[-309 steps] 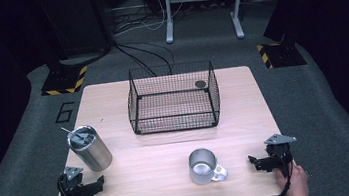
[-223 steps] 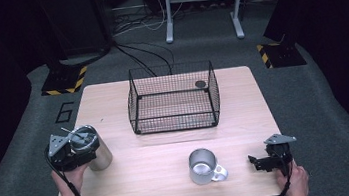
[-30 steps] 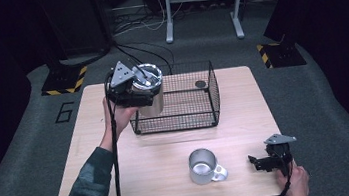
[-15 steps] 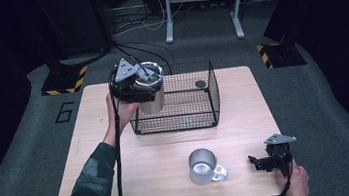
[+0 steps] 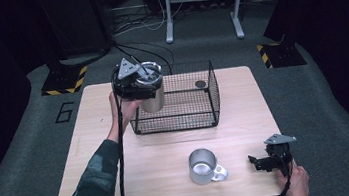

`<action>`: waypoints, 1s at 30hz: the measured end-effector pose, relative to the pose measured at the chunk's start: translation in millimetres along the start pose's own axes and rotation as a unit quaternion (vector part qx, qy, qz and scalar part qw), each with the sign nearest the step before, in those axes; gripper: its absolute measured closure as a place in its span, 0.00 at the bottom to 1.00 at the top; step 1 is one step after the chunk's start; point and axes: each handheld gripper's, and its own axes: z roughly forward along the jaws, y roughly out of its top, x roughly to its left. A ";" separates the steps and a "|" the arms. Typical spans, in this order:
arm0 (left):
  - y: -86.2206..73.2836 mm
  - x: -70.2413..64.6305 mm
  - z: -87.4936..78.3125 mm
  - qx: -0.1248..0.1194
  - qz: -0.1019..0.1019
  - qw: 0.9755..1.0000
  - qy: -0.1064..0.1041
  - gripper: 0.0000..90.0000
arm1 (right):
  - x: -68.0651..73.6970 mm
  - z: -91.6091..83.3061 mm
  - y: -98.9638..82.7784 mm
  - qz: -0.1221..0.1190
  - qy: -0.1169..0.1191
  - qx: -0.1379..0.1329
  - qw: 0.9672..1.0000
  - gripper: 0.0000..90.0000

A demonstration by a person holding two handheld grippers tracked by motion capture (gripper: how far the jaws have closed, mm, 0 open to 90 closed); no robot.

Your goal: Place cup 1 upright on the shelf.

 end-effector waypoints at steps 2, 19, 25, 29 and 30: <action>-2.2 1.0 3.7 0.000 0.001 1.000 0.004 0.04 | 0.2 0.1 0.1 0.001 0.000 0.000 1.000 0.00; -24.3 9.2 31.9 0.018 -0.030 0.999 0.011 0.04 | 0.0 0.0 0.0 0.000 0.000 0.000 1.000 0.00; -30.3 8.6 40.0 0.030 -0.033 0.999 0.013 0.04 | 0.0 0.0 0.0 0.000 0.000 0.000 1.000 0.00; -33.4 8.3 44.8 0.037 -0.039 0.998 0.014 0.04 | 0.0 0.0 0.0 0.000 0.000 0.000 1.000 0.00; -34.5 8.1 46.3 0.032 -0.041 0.998 0.017 0.04 | 0.0 0.0 0.0 0.000 0.000 0.000 1.000 0.00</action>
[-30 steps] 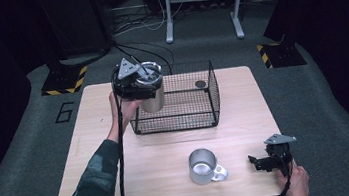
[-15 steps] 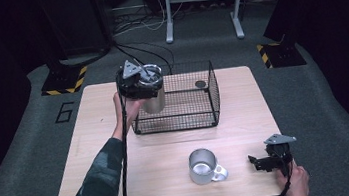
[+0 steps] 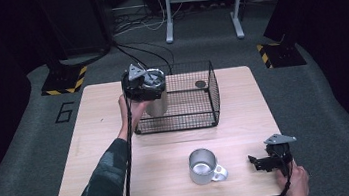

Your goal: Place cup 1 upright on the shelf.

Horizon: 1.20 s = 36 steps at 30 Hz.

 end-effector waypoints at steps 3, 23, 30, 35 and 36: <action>-1.2 0.8 2.3 0.003 -0.004 1.000 0.002 0.04 | 0.1 0.1 0.0 0.001 0.000 0.000 1.000 0.00; -22.2 5.2 24.3 0.023 -0.023 0.999 0.019 0.04 | 0.1 0.0 0.1 0.001 0.000 0.000 1.000 0.00; -24.5 4.9 27.6 0.027 -0.024 0.999 0.022 0.04 | 0.0 0.0 0.0 0.000 0.000 0.000 1.000 0.00; -26.3 5.5 29.5 0.036 -0.023 0.999 0.021 0.04 | 0.1 0.0 0.0 0.001 0.000 0.000 1.000 0.00; -26.5 5.6 29.7 0.036 -0.024 0.999 0.022 0.04 | 0.2 0.1 0.0 0.001 0.000 0.000 1.000 0.00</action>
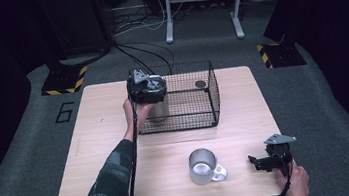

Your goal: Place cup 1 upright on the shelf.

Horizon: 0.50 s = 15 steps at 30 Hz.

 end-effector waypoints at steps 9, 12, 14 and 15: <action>-1.2 -0.1 1.9 0.004 -0.001 1.000 -0.001 0.04 | -0.1 -0.1 -0.1 -0.001 0.000 0.000 1.000 0.00; -2.1 0.0 3.2 0.010 0.001 1.000 -0.001 0.04 | -0.1 -0.1 0.0 0.000 0.000 0.000 1.000 0.00; -2.6 -0.5 3.6 0.012 0.003 1.000 0.001 0.04 | 0.0 -0.1 0.0 0.000 0.000 0.000 1.000 0.00; -2.6 -0.9 3.5 0.011 0.003 1.000 0.001 0.04 | -0.2 -0.1 -0.1 -0.002 0.000 0.000 1.000 0.00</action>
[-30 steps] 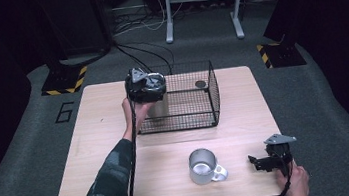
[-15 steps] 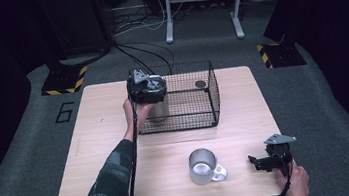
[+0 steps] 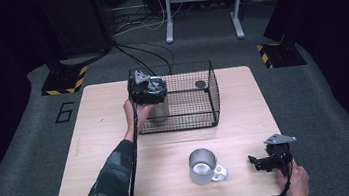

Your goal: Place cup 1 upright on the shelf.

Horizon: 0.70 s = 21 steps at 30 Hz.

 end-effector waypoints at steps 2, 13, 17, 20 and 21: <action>-0.1 -0.5 -0.1 0.001 0.000 1.000 0.000 0.04 | 0.2 0.0 0.1 0.001 0.000 0.000 1.000 0.00; -4.0 -3.3 -3.0 0.006 0.003 1.000 -0.006 0.04 | 0.2 0.1 0.0 0.001 0.000 0.000 1.000 0.00; -5.2 -4.3 -5.0 0.008 0.004 1.000 -0.005 0.04 | 0.1 0.0 0.0 0.000 0.000 0.000 1.000 0.00; -5.6 -3.9 -5.1 0.005 0.004 1.000 -0.005 0.04 | 0.3 0.0 0.0 0.001 0.000 0.000 1.000 0.00; -5.7 -3.8 -5.2 0.004 0.003 1.000 -0.003 0.04 | 0.2 0.1 0.0 0.000 0.000 0.000 1.000 0.00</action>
